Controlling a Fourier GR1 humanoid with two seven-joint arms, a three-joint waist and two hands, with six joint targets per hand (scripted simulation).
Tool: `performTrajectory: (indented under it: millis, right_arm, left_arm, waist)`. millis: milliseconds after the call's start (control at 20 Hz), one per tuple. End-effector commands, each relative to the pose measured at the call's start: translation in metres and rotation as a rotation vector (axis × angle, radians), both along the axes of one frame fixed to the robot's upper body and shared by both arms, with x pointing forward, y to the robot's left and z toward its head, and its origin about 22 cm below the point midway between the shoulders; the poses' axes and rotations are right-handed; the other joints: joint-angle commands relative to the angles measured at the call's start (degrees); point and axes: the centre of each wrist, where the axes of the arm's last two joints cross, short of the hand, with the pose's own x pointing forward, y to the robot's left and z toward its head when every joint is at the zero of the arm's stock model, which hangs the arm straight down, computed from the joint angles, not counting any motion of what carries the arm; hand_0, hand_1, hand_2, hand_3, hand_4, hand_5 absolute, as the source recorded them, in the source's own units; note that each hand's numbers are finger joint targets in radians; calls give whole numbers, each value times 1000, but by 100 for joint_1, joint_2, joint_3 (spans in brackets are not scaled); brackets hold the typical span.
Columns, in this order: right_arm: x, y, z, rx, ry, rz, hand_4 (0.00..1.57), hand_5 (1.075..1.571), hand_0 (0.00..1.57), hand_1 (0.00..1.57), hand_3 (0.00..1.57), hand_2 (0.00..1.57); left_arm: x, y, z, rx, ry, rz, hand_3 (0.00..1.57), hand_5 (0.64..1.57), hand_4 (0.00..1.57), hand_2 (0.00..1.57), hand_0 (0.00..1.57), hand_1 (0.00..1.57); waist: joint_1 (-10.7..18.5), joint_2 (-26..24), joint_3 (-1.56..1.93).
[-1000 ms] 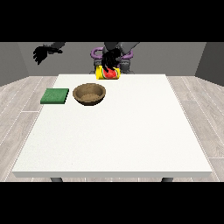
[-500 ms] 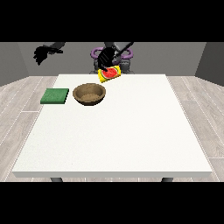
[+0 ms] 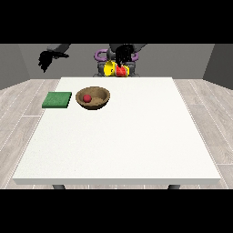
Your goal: Pick the cup and pour the ball into the bowl, then pick the bowl and place it on the pad
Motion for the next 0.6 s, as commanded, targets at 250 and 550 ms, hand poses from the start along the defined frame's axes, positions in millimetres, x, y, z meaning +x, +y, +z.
performTrajectory:
  millis: [250,550]
  right_arm:
    - [18,28,3,35,-71,-9,354,1567,0,0,0,0]
    - [43,72,12,30,-132,-58,252,1571,0,0,0,0]
  left_arm:
    - [-16,47,-7,-1085,81,189,0,1561,419,0,0,0]
    - [-44,59,-14,-1451,173,-77,0,1563,0,0,0,0]
  waist:
    - [185,898,-97]
    - [491,1302,-15]
